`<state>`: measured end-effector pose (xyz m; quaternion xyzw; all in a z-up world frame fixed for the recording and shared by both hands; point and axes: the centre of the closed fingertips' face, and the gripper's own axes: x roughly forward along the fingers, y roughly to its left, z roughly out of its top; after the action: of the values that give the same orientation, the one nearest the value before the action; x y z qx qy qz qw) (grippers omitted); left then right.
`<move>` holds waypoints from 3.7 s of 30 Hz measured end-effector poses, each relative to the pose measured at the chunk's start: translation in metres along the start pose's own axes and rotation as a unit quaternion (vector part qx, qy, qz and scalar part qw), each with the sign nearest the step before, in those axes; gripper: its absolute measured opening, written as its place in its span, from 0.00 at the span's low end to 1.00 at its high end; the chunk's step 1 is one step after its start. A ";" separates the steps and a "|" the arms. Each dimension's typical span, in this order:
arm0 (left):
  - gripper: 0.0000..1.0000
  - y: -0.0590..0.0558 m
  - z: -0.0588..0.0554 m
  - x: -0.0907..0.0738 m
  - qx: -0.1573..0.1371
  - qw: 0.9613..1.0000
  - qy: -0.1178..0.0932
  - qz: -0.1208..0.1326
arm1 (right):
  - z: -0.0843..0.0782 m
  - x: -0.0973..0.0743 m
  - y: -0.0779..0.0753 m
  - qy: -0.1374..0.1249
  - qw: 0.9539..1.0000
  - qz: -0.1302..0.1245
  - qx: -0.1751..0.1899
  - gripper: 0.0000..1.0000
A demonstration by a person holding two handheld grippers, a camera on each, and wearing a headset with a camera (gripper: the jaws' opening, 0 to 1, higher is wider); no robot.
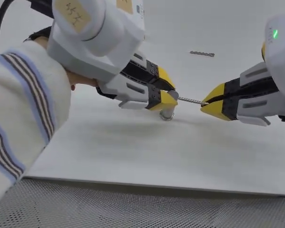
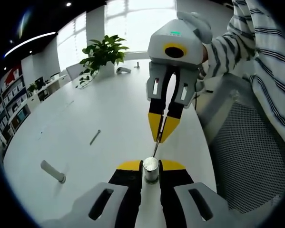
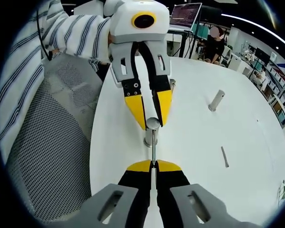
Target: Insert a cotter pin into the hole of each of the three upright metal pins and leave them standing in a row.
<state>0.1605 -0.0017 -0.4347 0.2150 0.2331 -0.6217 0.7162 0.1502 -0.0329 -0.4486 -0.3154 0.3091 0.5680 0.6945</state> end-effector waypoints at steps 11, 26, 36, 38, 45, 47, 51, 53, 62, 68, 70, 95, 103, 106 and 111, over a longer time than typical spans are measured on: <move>0.09 -0.002 0.001 -0.001 -0.013 1.000 -0.002 0.001 | 0.004 -0.002 -0.003 -0.007 1.000 -0.002 -0.004 0.00; 0.09 0.000 0.000 0.000 -0.035 0.999 -0.002 -0.001 | 0.005 0.007 -0.004 -0.005 1.000 0.005 -0.019 0.00; 0.09 -0.003 0.003 -0.002 -0.044 0.999 -0.003 -0.002 | 0.017 0.019 -0.004 -0.023 0.998 0.021 -0.053 0.00; 0.09 -0.003 0.003 -0.001 -0.045 0.999 -0.003 -0.002 | 0.020 0.021 -0.003 -0.029 0.998 0.023 -0.056 0.00; 0.09 -0.002 0.004 0.000 -0.047 0.999 -0.003 -0.002 | 0.028 0.020 -0.002 -0.045 0.997 0.020 -0.061 0.15; 0.09 -0.001 0.003 0.001 -0.047 0.999 -0.003 -0.002 | 0.023 0.020 -0.002 -0.038 0.997 0.023 -0.058 0.11; 0.09 0.000 0.003 0.002 -0.047 0.999 -0.003 -0.001 | 0.018 0.017 -0.003 -0.041 0.998 0.023 -0.043 0.04; 0.09 0.000 0.002 0.002 -0.046 0.999 -0.003 -0.001 | 0.019 0.014 -0.004 -0.046 0.998 0.020 -0.038 0.03; 0.09 0.000 0.002 0.002 -0.045 0.999 -0.003 -0.001 | 0.028 0.015 -0.002 -0.061 0.997 0.025 -0.033 0.00; 0.09 0.001 0.001 0.002 -0.053 0.999 -0.003 0.001 | 0.031 0.017 -0.002 -0.063 0.997 0.023 -0.043 0.00; 0.09 0.000 0.002 0.002 -0.052 0.999 -0.002 0.002 | 0.032 0.017 -0.002 -0.063 0.997 0.022 -0.032 0.00; 0.25 0.006 0.018 -0.013 -0.049 0.997 -0.044 0.026 | 0.036 0.014 0.007 -0.101 0.994 0.011 0.034 0.20; 0.38 -0.014 0.016 -0.031 -0.064 0.995 -0.070 0.018 | 0.042 0.022 0.012 -0.143 0.985 0.026 0.092 0.21; 0.50 -0.023 0.012 -0.036 -0.075 0.993 -0.084 0.019 | 0.044 0.025 0.013 -0.159 0.980 0.035 0.113 0.28; 0.63 -0.029 -0.002 -0.040 -0.093 0.992 -0.077 0.028 | 0.043 0.034 0.011 -0.177 0.975 0.036 0.127 0.34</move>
<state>0.1269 0.0275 -0.4129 0.1051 0.2279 -0.5920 0.7658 0.1479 0.0230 -0.4496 -0.1079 0.2620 0.5957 0.7516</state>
